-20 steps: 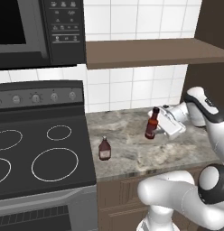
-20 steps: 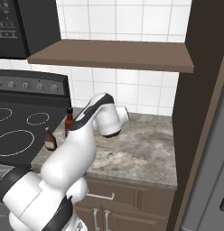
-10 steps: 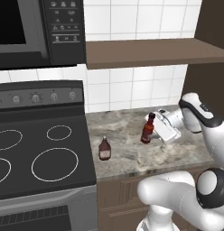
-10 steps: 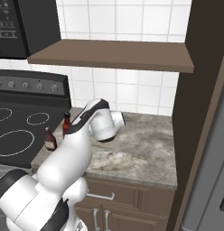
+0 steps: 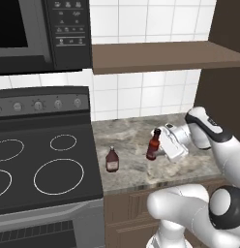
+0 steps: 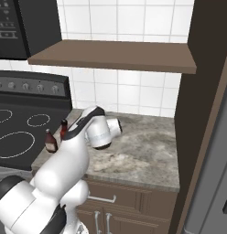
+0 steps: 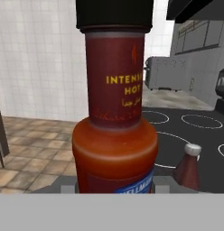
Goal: Take 2 condiments from the cabinet and move them on the counter near the stove.Make sure the condiments are lined up with each other, next to each other.
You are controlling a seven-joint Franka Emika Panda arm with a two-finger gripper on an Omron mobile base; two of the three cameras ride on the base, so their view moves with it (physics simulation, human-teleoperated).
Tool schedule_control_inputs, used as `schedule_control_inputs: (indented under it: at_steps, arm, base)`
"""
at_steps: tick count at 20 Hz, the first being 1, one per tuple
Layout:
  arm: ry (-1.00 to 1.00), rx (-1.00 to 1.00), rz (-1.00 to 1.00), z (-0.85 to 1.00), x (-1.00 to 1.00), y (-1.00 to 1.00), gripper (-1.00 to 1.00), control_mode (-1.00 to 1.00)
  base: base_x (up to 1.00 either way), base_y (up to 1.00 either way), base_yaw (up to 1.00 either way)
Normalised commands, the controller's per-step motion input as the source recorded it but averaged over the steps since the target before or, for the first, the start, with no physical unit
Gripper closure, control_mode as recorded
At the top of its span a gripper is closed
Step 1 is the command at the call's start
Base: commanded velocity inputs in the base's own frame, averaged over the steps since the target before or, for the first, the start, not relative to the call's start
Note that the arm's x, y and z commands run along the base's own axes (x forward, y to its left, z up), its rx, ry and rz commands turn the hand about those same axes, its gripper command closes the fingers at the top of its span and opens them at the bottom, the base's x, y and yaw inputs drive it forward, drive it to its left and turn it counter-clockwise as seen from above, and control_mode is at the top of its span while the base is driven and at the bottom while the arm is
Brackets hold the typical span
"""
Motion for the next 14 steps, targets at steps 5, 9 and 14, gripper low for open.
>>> schedule_control_inputs:
  at_steps: [5,9,14]
  arm:
    - [0.00,0.00,0.00,-0.20,0.00,0.08,1.00,-1.00]
    - [0.00,0.00,0.00,-0.17,0.00,0.06,1.00,-1.00]
    - [0.00,0.00,0.00,-0.12,0.00,0.03,1.00,-1.00]
  base:
    - [0.00,0.00,0.00]
    - [0.00,0.00,0.00]
    - [0.00,0.00,0.00]
